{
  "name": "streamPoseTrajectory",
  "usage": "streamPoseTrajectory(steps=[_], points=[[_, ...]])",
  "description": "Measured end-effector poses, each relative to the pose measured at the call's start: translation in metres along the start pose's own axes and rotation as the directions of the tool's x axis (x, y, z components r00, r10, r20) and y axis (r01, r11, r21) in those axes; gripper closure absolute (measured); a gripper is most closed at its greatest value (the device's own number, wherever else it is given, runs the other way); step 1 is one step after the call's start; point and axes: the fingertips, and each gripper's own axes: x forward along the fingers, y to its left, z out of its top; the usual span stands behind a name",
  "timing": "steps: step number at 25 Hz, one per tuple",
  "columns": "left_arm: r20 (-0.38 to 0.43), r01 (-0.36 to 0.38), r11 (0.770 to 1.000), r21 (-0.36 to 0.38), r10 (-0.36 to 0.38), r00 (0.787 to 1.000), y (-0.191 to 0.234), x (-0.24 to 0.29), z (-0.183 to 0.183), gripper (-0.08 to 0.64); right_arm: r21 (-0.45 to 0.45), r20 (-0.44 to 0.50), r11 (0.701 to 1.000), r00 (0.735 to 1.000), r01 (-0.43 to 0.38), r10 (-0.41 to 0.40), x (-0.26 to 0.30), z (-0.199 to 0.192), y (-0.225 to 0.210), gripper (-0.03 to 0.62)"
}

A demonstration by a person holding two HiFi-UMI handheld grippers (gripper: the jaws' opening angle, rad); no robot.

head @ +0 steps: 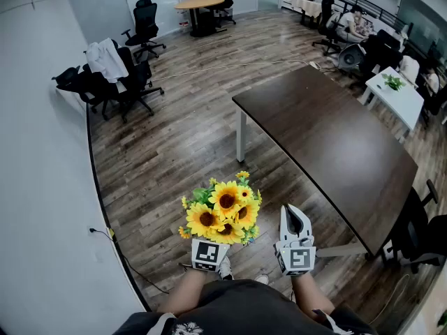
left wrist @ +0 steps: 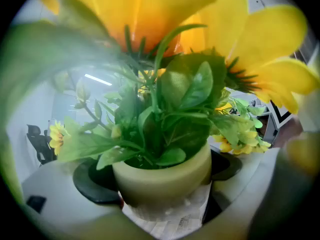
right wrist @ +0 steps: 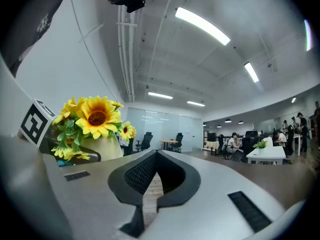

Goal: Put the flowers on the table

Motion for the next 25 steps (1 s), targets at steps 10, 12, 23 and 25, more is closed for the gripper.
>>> streamPoseTrajectory(steps=[10, 12, 23, 25], points=[[0.029, 0.007, 0.999, 0.034, -0.008, 1.000, -0.024, -0.002, 0.013, 0.023, -0.006, 0.003, 1.000, 1.000, 0.000, 0.000, -0.023, -0.001, -0.007, 0.569], [0.028, 0.006, 0.999, 0.039, -0.007, 1.000, -0.014, -0.002, 0.015, 0.023, 0.010, 0.002, 1.000, 1.000, -0.010, 0.010, -0.017, 0.002, 0.000, 0.569], [0.040, 0.020, 0.999, 0.036, -0.022, 0.999, 0.003, 0.006, 0.010, 0.023, -0.006, 0.017, 1.000, 1.000, 0.006, -0.006, -0.003, 0.007, 0.013, 0.568], [0.046, 0.032, 0.999, 0.041, -0.033, 0.998, 0.008, 0.012, 0.010, 0.023, -0.004, 0.015, 1.000, 1.000, 0.015, -0.015, 0.004, 0.008, 0.013, 0.568]])
